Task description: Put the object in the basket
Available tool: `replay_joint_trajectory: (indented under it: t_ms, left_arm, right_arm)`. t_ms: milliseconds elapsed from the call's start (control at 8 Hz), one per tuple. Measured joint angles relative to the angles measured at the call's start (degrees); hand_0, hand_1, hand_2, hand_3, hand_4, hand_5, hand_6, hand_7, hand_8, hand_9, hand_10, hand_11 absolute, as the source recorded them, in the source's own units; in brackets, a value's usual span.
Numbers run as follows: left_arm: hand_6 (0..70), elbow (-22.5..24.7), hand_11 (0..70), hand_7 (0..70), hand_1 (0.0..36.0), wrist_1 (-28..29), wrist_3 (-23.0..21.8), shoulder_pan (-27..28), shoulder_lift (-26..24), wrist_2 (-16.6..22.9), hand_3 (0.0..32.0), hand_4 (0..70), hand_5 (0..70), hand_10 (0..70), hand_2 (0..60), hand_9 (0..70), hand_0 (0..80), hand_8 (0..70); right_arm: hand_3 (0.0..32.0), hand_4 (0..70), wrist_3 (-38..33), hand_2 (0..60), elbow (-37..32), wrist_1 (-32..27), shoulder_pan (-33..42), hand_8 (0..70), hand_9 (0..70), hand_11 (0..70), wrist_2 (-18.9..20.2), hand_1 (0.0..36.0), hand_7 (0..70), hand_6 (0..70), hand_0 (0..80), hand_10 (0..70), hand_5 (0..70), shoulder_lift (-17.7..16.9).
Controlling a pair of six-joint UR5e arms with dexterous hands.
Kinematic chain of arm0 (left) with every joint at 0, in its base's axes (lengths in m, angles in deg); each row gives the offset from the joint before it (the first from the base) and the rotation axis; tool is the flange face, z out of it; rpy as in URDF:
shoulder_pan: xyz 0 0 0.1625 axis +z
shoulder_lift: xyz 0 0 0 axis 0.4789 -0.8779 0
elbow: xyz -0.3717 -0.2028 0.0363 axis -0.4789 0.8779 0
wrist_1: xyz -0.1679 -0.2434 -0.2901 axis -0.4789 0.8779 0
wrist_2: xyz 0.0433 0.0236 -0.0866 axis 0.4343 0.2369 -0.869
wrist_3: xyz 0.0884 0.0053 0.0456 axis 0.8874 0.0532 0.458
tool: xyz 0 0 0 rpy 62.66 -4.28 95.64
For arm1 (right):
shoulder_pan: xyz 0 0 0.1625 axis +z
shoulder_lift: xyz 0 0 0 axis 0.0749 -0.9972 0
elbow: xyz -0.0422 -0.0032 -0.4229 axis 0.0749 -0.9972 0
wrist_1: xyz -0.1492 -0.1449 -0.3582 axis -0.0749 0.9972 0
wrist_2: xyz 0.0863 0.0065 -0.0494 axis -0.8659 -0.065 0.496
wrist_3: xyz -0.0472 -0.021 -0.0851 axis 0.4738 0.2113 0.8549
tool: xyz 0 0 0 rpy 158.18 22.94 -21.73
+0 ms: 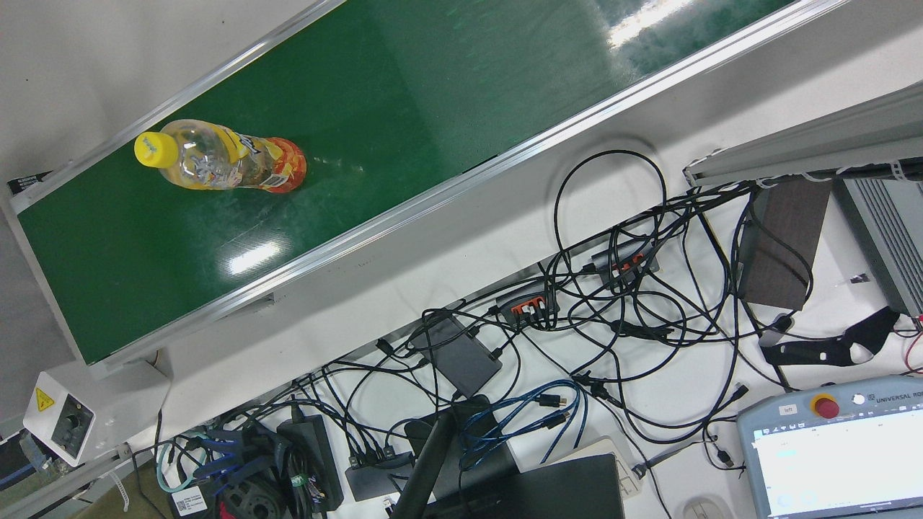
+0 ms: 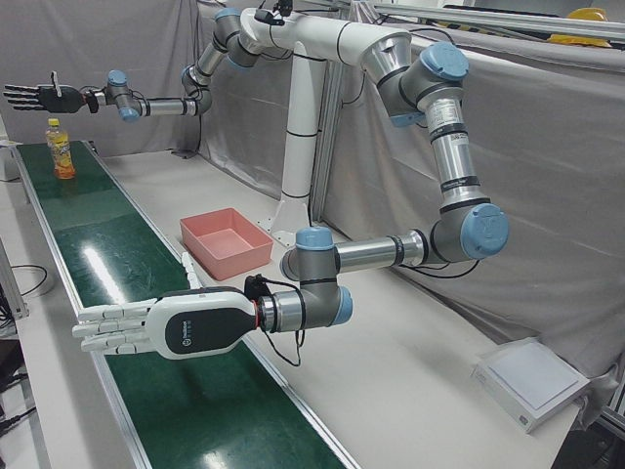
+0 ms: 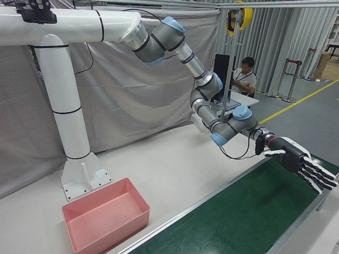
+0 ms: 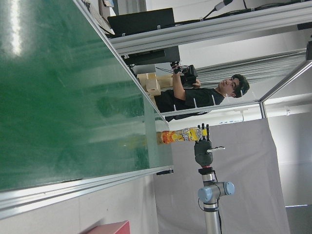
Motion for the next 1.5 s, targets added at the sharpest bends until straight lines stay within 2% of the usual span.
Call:
replay_joint_trajectory:
  t_ms: [1500]
  left_arm:
    - [0.0,-0.2,10.5,0.0,13.1,-0.1,0.2,0.1,0.1,0.0,0.0,0.6,4.6,6.0,1.7,0.0,47.6,0.0]
  right_arm:
    - [0.0,0.0,0.0,0.0,0.0,0.0,0.0,0.0,0.0,0.0,0.0,0.0,0.0,0.0,0.0,0.0,0.0,0.1]
